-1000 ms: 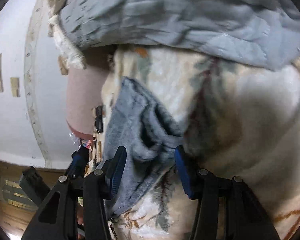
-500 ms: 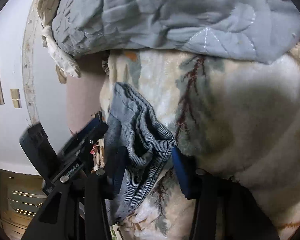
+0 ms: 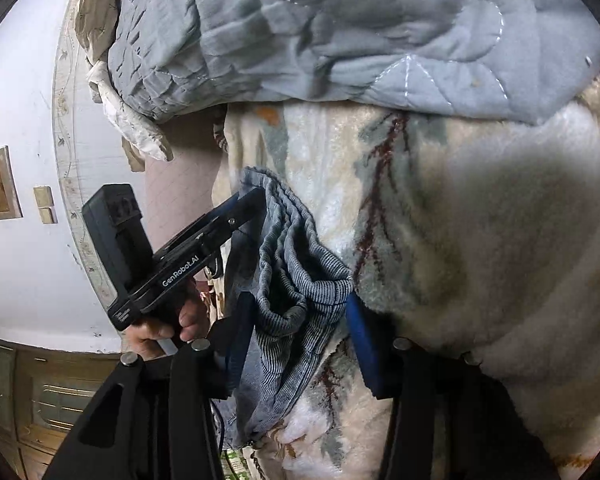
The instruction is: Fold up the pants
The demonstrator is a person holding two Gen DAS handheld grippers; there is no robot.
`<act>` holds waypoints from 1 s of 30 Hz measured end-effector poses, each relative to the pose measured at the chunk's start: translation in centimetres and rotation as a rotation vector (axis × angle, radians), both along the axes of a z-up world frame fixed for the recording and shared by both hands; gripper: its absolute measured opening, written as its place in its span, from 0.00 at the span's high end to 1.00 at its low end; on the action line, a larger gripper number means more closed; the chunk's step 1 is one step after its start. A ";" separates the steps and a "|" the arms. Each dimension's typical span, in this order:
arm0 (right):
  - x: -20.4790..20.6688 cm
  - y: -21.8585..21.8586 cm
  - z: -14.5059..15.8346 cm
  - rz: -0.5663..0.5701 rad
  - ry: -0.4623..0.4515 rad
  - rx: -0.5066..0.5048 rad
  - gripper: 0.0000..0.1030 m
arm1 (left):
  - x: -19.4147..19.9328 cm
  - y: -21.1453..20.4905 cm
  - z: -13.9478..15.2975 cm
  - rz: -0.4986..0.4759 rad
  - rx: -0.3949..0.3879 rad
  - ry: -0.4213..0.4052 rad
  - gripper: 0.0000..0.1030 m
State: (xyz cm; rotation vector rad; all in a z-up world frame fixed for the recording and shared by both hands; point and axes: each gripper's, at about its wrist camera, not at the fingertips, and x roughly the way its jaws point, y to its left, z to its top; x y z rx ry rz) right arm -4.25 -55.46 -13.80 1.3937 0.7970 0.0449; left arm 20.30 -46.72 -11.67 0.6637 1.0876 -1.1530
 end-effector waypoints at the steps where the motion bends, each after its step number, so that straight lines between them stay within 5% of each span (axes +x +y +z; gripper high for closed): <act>1: 0.1 0.0 0.1 -0.002 0.000 0.002 0.53 | -0.1 -0.1 0.0 0.000 0.002 -0.011 0.63; 9: -0.3 0.2 0.3 0.027 0.027 -0.039 0.55 | -1.1 0.0 0.9 -0.001 0.036 -0.092 0.61; 13: -0.2 0.8 0.4 0.036 0.047 -0.066 0.55 | -0.6 0.1 0.5 0.036 0.037 -0.145 0.33; 15: 0.0 1.0 0.5 0.025 0.054 -0.074 0.54 | -0.4 0.3 0.4 0.050 0.027 -0.130 0.33; 17: 0.3 1.2 0.5 0.020 0.061 -0.088 0.54 | -0.4 0.6 0.4 0.044 0.013 -0.124 0.37; 20: 0.6 1.4 0.7 0.007 0.064 -0.108 0.53 | -1.3 0.9 0.7 -0.007 -0.006 -0.110 0.61; 26: 1.6 2.3 1.4 0.004 0.045 -0.207 0.56 | -2.0 0.4 0.7 -0.032 0.002 -0.112 0.69; 30: 1.8 2.1 1.0 -0.002 0.038 -0.191 0.70 | -2.0 0.6 0.8 -0.026 -0.023 -0.099 0.75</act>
